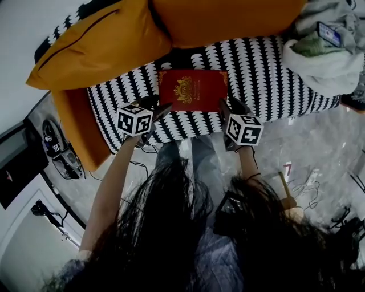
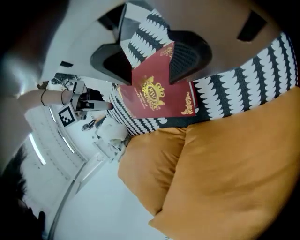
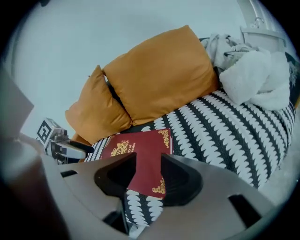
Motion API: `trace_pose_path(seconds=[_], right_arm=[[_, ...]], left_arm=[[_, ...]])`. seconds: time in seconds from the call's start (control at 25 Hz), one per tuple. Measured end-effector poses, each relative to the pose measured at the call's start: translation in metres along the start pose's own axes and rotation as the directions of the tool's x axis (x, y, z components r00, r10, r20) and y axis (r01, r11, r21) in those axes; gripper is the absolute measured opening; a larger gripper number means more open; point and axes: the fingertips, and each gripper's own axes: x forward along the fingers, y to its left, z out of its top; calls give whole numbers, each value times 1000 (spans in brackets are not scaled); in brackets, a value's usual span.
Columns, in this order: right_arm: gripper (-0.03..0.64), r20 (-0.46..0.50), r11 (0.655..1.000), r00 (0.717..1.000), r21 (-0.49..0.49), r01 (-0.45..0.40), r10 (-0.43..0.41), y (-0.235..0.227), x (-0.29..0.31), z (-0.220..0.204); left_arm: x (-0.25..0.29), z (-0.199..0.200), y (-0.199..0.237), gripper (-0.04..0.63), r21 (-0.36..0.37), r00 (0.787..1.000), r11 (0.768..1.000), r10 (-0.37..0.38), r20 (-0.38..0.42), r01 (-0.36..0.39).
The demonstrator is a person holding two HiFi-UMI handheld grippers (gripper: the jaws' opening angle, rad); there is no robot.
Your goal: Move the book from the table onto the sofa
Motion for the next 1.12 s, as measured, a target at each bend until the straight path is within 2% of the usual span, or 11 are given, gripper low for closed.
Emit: trace_pose_path(seconds=[0.08, 0.16, 0.36, 0.56, 0.84, 0.92, 1.12], right_arm=[[173, 24, 1000, 1000, -21, 6, -6, 10, -11, 5], [173, 47, 1000, 999, -29, 6, -4, 23, -21, 9], [173, 104, 1000, 995, -18, 3, -1, 55, -56, 12], [173, 128, 1000, 992, -11, -5, 6, 95, -100, 5], [168, 230, 999, 973, 27, -17, 10, 153, -156, 26], [142, 272, 999, 962, 36, -8, -2, 166, -178, 33], [120, 362, 999, 932, 33, 8, -20, 196, -222, 54]], left_arm=[[-5, 0, -15, 245, 75, 1000, 997, -27, -14, 28], [-11, -2, -26, 245, 112, 999, 993, -46, -14, 48], [-39, 1, -46, 244, 67, 994, 994, -89, 62, 85], [-89, 7, -80, 239, -7, 971, 989, -146, 190, 150], [-151, 21, -117, 238, 47, 949, 983, -184, 256, 178], [-169, 23, -134, 238, 61, 942, 977, -212, 259, 203], [-222, 38, -170, 238, 147, 916, 959, -274, 292, 241]])
